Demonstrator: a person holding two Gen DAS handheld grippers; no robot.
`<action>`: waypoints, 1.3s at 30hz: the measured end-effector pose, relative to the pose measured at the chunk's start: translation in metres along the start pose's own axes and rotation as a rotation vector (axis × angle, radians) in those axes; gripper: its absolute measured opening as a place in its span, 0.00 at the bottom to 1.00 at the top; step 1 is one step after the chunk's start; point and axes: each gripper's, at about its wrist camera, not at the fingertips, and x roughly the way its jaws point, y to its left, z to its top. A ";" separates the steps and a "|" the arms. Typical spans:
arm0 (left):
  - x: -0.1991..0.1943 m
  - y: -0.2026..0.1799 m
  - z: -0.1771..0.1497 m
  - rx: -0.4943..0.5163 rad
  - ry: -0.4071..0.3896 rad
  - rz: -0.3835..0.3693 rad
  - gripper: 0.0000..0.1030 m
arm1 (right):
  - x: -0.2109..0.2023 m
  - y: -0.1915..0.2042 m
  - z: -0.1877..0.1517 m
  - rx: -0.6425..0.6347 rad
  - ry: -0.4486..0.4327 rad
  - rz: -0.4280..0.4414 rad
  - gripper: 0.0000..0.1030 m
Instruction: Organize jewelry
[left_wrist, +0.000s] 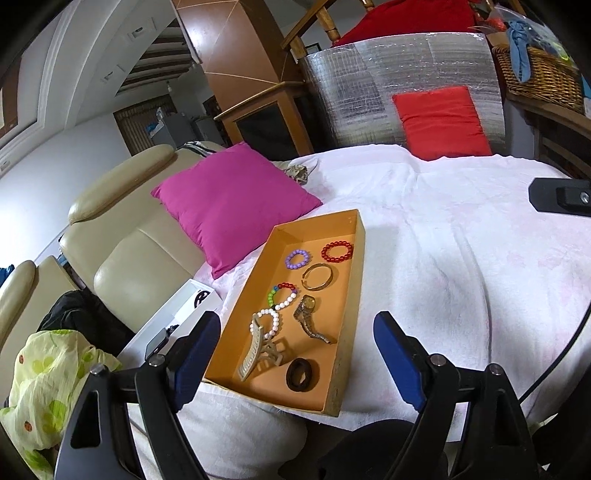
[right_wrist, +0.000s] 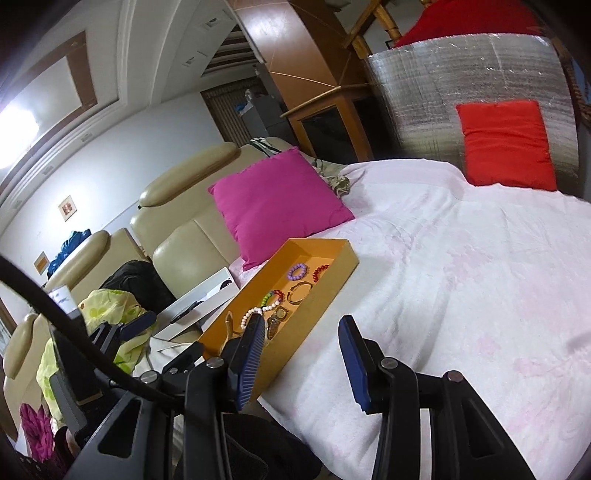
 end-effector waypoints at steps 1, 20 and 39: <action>-0.001 0.002 -0.001 -0.004 0.000 0.009 0.86 | 0.000 0.006 -0.001 -0.013 -0.003 0.000 0.43; -0.002 0.054 -0.013 -0.119 0.007 0.126 0.90 | 0.009 0.085 -0.035 -0.226 -0.050 -0.146 0.64; -0.015 0.110 -0.024 -0.274 -0.023 0.169 0.90 | 0.016 0.138 -0.031 -0.331 -0.076 -0.198 0.74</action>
